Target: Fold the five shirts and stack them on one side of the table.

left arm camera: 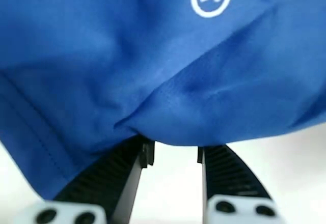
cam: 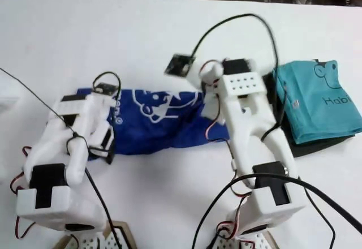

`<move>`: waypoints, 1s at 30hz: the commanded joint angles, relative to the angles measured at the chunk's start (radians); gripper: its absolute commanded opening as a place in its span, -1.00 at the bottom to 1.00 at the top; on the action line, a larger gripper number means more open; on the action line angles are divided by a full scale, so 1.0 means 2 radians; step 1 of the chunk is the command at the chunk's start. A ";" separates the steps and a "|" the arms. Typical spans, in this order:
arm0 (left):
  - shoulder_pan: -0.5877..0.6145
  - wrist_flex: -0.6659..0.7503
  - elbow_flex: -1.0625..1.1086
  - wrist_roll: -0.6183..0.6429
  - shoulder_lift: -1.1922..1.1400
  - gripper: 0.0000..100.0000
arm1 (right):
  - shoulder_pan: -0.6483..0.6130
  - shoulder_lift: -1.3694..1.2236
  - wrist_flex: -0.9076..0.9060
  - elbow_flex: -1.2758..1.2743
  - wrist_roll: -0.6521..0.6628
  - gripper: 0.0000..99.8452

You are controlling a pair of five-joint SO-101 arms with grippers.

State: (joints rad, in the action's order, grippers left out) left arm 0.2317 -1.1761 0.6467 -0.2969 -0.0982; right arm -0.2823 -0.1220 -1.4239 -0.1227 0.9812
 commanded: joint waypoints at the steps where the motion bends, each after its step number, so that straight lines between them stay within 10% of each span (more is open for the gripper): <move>1: -0.010 0.036 -0.003 0.002 -0.002 -0.66 | -0.039 0.020 0.003 -0.021 -0.004 -0.80; 30: -0.011 0.035 -0.007 0.002 0.002 -0.66 | -0.132 0.026 0.110 -0.008 -0.081 -0.80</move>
State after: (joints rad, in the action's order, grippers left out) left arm 0.2317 -1.1761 0.6467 -0.2969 -0.0982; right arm -0.5524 -0.2018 -1.1600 -0.2041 0.8247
